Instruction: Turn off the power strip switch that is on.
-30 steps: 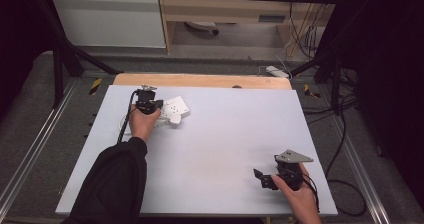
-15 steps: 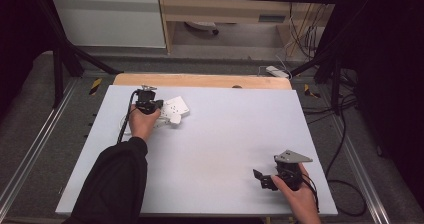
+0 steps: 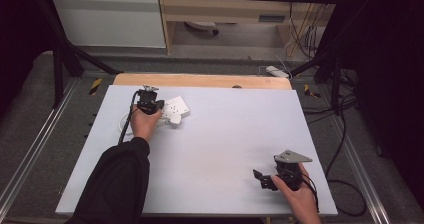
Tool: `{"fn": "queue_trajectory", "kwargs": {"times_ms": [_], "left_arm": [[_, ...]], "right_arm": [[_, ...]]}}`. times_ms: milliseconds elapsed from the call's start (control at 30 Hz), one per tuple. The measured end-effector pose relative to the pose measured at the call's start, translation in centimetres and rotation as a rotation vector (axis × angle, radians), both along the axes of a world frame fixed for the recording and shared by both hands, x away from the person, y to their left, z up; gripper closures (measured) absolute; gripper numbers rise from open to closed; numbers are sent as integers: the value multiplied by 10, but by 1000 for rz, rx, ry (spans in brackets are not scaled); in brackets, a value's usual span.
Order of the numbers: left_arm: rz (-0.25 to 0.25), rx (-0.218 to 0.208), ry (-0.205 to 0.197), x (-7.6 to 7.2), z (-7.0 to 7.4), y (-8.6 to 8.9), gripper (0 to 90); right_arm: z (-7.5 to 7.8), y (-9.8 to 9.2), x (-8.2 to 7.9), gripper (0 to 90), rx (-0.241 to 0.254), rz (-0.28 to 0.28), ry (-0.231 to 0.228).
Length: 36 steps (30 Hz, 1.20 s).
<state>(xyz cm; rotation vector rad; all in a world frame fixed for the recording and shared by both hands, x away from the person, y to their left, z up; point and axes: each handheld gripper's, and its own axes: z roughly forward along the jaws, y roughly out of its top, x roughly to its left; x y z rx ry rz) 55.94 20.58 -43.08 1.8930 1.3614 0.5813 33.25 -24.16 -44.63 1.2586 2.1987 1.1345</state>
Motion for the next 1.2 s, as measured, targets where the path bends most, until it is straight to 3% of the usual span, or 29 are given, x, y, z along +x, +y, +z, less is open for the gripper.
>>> {"fn": "queue_trajectory", "kwargs": {"times_ms": [1000, 1200], "left_arm": [[10, -3, -5, -1, 0, 0, 900], [9, -7, -23, -2, -1, 0, 900]], "right_arm": [[0, 0, 0, 44, 9, -4, 0], [0, 0, 0, 44, 10, -4, 0]]}}
